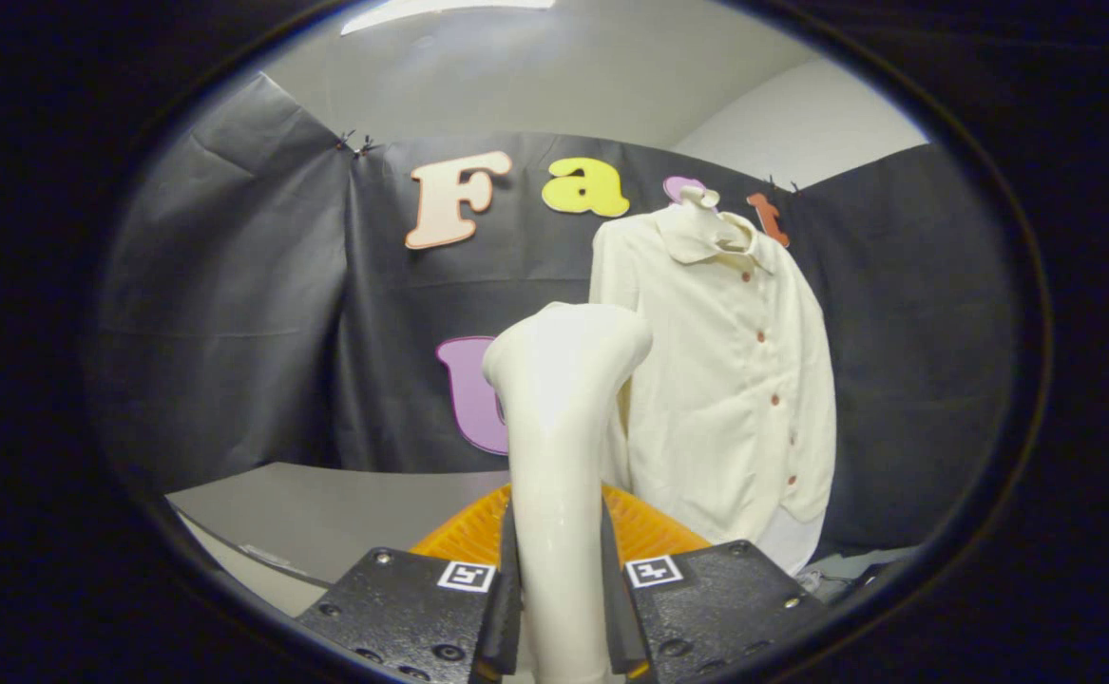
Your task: Iron the clothes twice with a garment steamer, once on the left side and once on the right side.
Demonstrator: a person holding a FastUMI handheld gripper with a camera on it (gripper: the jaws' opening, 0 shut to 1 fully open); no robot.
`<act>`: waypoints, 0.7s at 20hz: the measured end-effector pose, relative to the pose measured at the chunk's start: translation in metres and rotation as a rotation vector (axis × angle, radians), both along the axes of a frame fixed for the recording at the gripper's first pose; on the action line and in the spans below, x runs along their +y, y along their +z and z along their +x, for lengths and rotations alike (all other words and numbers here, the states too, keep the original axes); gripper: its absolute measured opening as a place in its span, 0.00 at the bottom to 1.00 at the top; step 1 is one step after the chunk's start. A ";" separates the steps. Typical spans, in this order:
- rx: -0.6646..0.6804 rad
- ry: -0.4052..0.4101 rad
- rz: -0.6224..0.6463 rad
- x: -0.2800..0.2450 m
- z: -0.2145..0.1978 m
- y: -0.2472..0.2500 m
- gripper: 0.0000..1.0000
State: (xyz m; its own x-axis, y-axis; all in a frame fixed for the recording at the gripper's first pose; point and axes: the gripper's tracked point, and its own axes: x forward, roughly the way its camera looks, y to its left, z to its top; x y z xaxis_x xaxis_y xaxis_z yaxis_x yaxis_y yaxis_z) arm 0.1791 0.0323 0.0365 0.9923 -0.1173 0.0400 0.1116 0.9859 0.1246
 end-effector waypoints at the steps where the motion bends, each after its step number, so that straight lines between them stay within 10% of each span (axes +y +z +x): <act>1: -0.005 -0.011 -0.002 -0.012 0.001 0.003 0.36; 14: 0.153 -0.002 -0.061 -0.120 0.120 0.023 0.36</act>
State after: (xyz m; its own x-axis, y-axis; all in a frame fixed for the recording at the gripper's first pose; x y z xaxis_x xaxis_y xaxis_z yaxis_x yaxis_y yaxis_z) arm 0.2986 -0.0876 0.0597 0.9870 -0.1218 -0.1045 0.1271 0.9908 0.0455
